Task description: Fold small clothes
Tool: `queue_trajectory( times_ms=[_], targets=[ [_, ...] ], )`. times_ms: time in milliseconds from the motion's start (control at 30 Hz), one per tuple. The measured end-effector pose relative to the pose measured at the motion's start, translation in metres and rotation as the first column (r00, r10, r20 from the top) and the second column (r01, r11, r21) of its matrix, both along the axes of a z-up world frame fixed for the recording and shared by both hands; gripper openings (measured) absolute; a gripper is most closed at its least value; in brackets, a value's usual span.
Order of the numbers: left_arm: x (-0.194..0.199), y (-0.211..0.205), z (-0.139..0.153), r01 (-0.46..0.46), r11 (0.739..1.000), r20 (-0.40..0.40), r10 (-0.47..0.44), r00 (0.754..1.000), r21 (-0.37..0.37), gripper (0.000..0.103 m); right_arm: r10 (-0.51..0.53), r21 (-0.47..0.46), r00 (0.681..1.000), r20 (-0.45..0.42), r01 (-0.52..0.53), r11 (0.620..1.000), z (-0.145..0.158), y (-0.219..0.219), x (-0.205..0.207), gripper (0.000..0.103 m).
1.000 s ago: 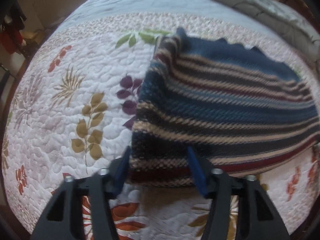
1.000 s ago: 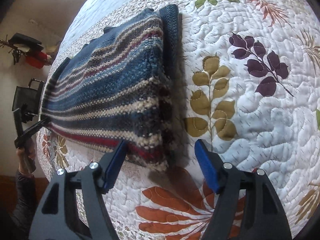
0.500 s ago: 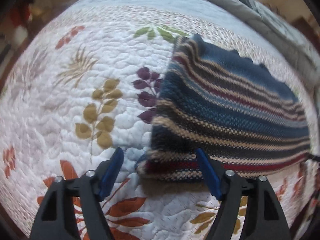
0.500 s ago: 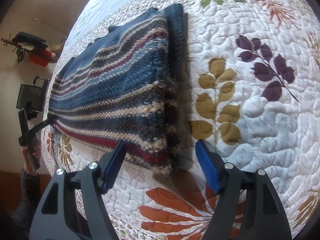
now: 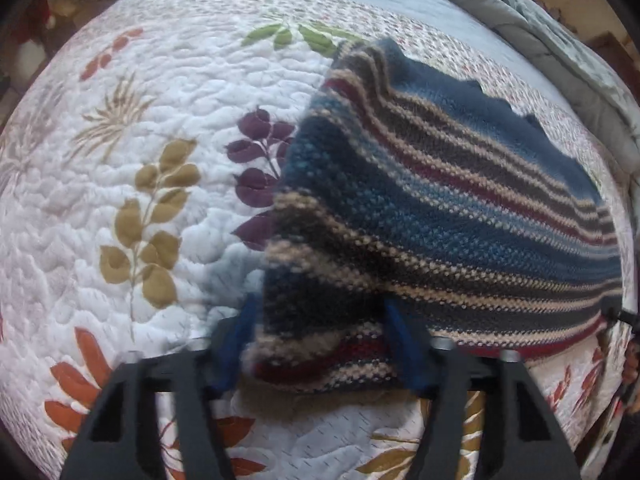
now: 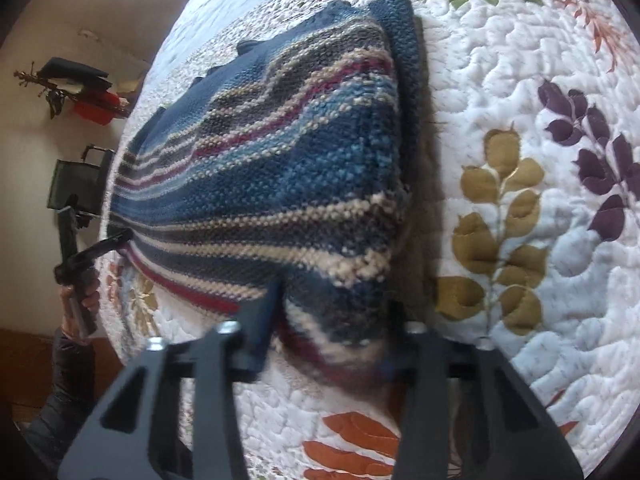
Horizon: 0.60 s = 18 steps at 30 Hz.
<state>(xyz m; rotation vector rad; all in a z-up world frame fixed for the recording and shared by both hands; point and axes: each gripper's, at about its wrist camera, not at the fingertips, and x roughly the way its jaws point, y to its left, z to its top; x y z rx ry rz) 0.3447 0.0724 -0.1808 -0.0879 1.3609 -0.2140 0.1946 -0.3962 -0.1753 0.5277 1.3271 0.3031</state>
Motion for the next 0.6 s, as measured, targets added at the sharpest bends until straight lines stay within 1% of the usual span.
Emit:
queue_trajectory(
  times_ms=[33, 67, 100, 133, 200, 333, 433, 600],
  targets=[
    [0.001, 0.004, 0.002, -0.026, 0.999, -0.016, 0.026, 1.000, -0.038, 0.032, -0.007, 0.018, 1.000, 0.003, 0.007, 1.000, 0.000, -0.001, -0.001, 0.026],
    [0.001, 0.007, 0.003, -0.043, 0.997, -0.028, 0.042, 0.999, -0.062, 0.030, -0.013, 0.030, 1.000, 0.006, 0.013, 0.999, 0.001, -0.001, -0.002, 0.024],
    [0.000, 0.009, 0.005, -0.064, 0.995, -0.030, 0.062, 0.998, -0.071, 0.027, -0.020, 0.041, 1.000, 0.014, 0.020, 0.999, 0.003, -0.002, -0.004, 0.023],
    [-0.001, 0.008, 0.008, -0.063, 0.996, -0.024, 0.062, 0.998, -0.066, 0.025, -0.025, 0.047, 0.999, 0.025, 0.023, 0.999, 0.006, -0.002, -0.007, 0.023],
    [-0.007, 0.005, 0.017, -0.053, 0.997, 0.006, 0.053, 0.999, -0.047, 0.023, -0.036, 0.063, 0.998, 0.056, 0.033, 0.997, 0.018, -0.004, -0.013, 0.022],
    [-0.026, 0.011, 0.038, -0.060, 0.995, 0.037, 0.063, 0.997, -0.074, 0.022, -0.042, 0.078, 0.995, 0.094, 0.034, 0.996, 0.039, -0.009, -0.024, 0.020],
    [-0.041, 0.013, 0.054, -0.066, 0.993, 0.046, 0.070, 0.996, -0.095, 0.022, -0.035, 0.062, 0.995, 0.098, 0.029, 0.998, 0.051, -0.011, -0.039, 0.020],
    [-0.084, 0.004, 0.069, -0.027, 0.993, 0.038, 0.031, 0.999, -0.118, 0.022, -0.041, 0.037, 0.996, 0.079, 0.038, 0.999, 0.061, -0.024, -0.073, 0.020]
  ],
)
